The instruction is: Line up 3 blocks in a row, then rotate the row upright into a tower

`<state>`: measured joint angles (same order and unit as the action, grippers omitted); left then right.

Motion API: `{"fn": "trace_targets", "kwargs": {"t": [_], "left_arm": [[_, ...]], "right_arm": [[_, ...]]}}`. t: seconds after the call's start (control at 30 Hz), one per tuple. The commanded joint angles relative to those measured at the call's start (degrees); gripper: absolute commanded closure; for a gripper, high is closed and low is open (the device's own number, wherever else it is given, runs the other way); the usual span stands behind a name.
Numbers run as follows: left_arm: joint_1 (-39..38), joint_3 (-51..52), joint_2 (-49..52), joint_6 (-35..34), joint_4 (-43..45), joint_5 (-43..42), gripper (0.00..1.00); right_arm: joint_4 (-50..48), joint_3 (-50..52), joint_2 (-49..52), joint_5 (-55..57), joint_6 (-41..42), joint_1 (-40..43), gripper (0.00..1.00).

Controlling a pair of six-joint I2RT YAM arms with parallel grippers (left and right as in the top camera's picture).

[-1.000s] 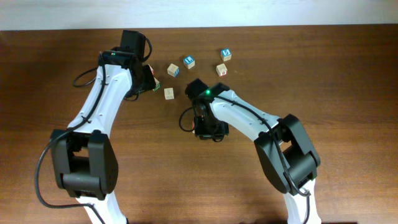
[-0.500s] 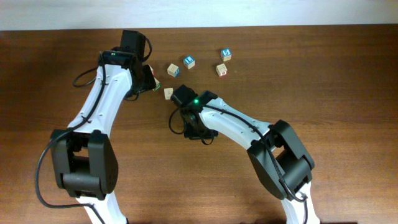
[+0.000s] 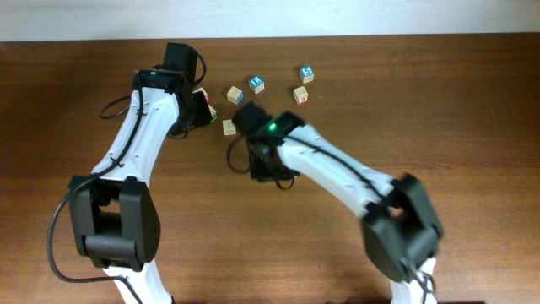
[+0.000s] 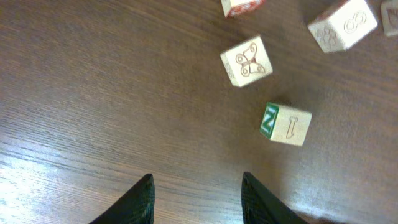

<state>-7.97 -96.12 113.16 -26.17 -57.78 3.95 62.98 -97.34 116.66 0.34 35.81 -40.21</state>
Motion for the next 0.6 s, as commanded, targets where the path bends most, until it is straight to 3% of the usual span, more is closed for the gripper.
{"fn": "trace_targets", "kwargs": {"t": [0.0, 0.07, 0.13, 0.27, 0.47, 0.57], "left_arm": [[-0.1, -1.6, 0.0, 2.3, -4.3, -4.7, 0.57], [-0.2, -2.8, -0.3, 2.3, -7.2, -4.7, 0.62], [-0.2, -4.2, -0.5, 2.3, -9.8, -5.0, 0.87], [-0.2, -4.9, -0.5, 3.7, -12.0, -7.1, 1.00], [-0.6, -2.8, -0.2, 9.4, -8.5, -15.6, 1.00], [-1.2, 0.3, 0.1, 9.6, -5.9, -17.8, 1.00]], "right_arm": [[6.0, -7.3, -9.0, 0.1, -4.6, 4.3, 0.55], [11.0, -10.8, -11.3, 0.2, -5.6, 7.8, 0.55], [14.8, -13.5, -12.4, 0.1, -5.6, 11.0, 0.54], [21.9, -11.8, -13.1, -0.3, -8.9, 19.3, 0.48], [3.8, 7.9, -13.1, -15.0, -20.0, 22.0, 0.50], [-5.4, 16.1, -13.1, -18.7, -20.8, 22.5, 0.50]]}}
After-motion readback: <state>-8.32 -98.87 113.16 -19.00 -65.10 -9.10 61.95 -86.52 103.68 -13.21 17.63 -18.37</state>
